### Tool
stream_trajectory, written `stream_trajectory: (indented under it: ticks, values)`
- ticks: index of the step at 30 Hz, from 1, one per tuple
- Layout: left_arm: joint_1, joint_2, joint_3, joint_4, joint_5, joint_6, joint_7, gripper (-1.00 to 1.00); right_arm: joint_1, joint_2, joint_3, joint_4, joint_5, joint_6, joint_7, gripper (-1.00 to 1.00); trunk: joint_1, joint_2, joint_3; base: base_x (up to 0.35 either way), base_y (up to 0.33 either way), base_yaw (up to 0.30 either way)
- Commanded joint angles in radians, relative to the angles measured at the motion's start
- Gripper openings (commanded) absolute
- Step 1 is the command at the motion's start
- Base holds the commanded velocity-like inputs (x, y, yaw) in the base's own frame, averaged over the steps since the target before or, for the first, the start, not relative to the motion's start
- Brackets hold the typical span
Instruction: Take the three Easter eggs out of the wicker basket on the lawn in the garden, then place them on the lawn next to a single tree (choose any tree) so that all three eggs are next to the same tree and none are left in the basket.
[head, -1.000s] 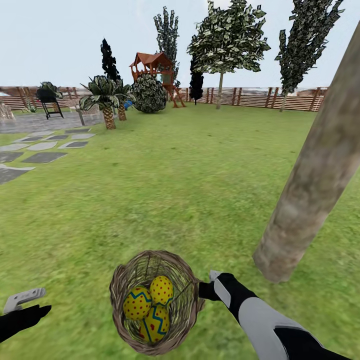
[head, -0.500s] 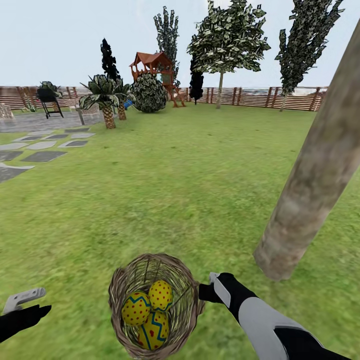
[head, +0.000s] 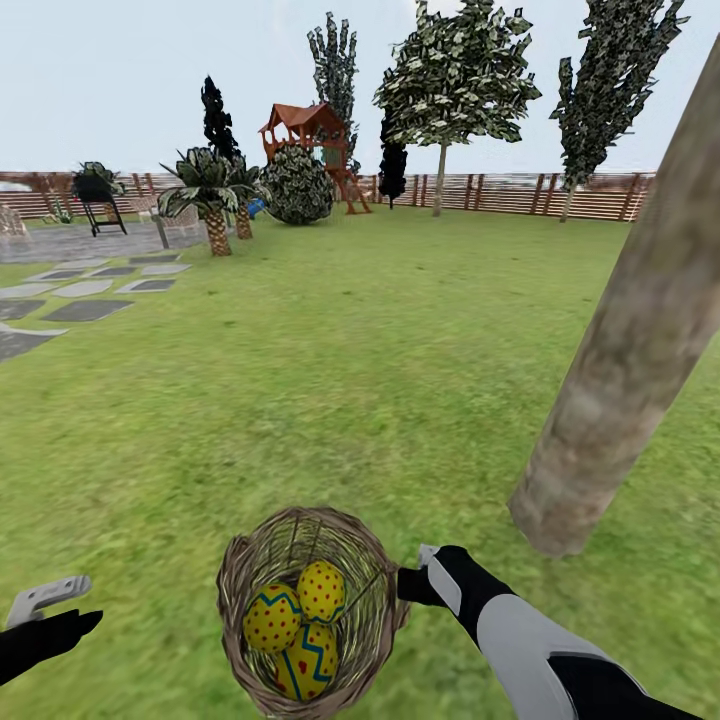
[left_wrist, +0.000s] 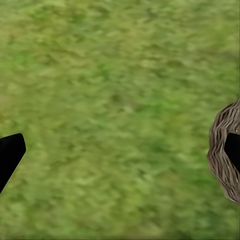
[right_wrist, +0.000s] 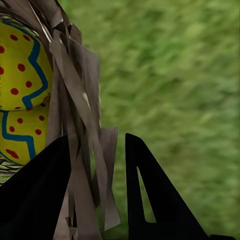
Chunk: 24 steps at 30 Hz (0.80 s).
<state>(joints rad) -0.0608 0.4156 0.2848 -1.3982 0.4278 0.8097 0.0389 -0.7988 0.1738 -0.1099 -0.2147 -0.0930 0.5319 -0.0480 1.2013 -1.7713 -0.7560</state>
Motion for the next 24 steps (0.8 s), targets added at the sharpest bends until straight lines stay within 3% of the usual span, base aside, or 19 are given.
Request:
stream_trajectory:
  ticks: [1,24]
  values:
    - [-0.001,0.000,0.001,-0.001,0.008,0.005,0.004,1.00,0.000,0.001,-0.010,-0.002,-0.022,0.003,-0.005,-1.00,0.004,-0.008,-0.004,0.000,0.000,0.000]
    - [-0.001,0.000,0.001,-0.001,0.008,0.005,0.004,1.00,0.000,0.001,-0.010,-0.002,-0.022,0.002,-0.003,-1.00,0.092,-0.169,-0.076,0.000,0.000,0.000]
